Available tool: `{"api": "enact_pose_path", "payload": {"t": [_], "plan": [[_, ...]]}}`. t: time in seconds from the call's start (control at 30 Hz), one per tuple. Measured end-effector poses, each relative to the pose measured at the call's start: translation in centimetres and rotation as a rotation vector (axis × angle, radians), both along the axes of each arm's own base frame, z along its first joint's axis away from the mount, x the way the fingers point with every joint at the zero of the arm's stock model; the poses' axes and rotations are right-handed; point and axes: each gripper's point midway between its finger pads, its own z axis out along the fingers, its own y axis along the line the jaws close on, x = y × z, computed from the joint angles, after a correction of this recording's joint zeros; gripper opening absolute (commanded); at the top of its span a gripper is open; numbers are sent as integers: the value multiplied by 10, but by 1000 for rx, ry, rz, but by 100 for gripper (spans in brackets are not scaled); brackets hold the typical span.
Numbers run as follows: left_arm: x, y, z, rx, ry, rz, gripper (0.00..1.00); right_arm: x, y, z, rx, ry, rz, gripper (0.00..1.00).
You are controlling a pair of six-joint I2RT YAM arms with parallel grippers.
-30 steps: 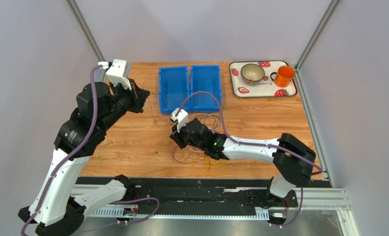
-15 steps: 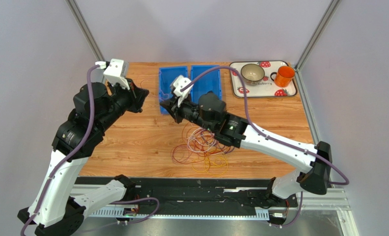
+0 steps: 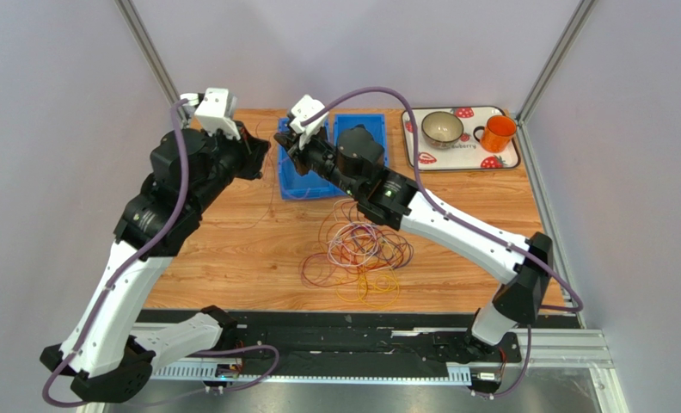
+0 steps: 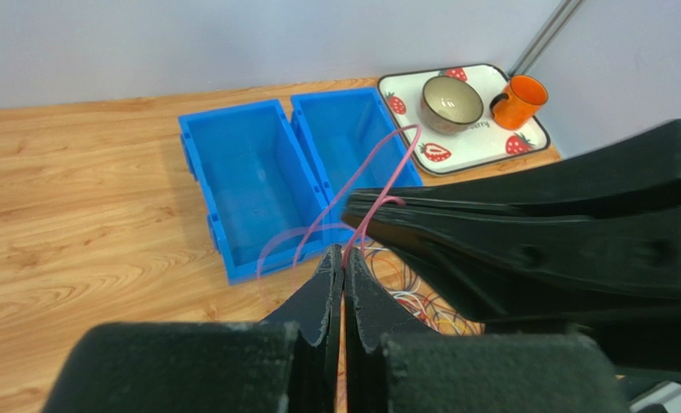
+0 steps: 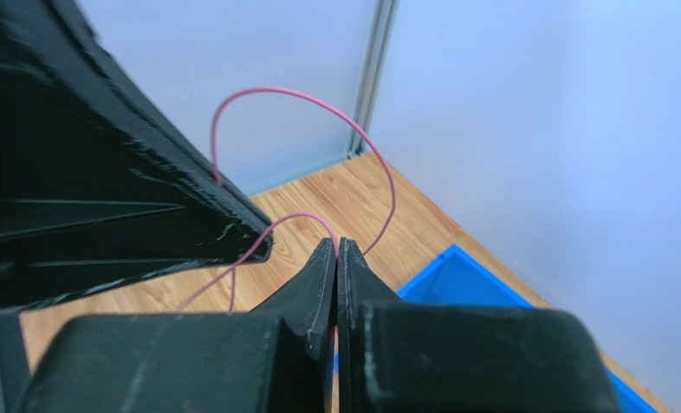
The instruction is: Untangle the cables
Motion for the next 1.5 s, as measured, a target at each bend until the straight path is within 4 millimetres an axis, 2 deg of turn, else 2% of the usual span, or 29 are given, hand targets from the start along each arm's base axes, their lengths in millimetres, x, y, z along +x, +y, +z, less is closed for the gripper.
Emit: {"api": "enact_pose_path", "payload": {"t": [0.07, 0.2, 0.37, 0.53, 0.7, 0.8, 0.93, 1.03, 1.17, 1.5], "plan": [[13, -6, -4, 2, 9, 9, 0, 25, 0, -17, -26, 23, -31, 0], [45, -22, -25, 29, 58, 25, 0, 64, -6, -35, -51, 63, -77, 0], [86, -37, -42, 48, 111, 41, 0, 99, -18, -31, -34, 74, -119, 0], [123, -39, -37, -15, 109, 52, 0, 127, -28, -25, 9, 81, -128, 0], [160, -42, -46, -67, 126, 48, 0, 161, -33, -42, 35, 121, -123, 0], [185, -48, -68, -79, 163, 33, 0, 181, -33, -62, 31, 147, -115, 0], [209, -55, -105, -66, 235, 30, 0, 198, -29, -88, 25, 184, -101, 0], [221, -54, -127, -56, 278, 38, 0, 210, -23, -101, 33, 206, -92, 0], [230, -50, -144, -59, 313, 41, 0, 218, -16, -112, 51, 226, -67, 0], [235, -41, -148, -80, 331, 39, 0, 224, -8, -125, 99, 263, -14, 0]]}}
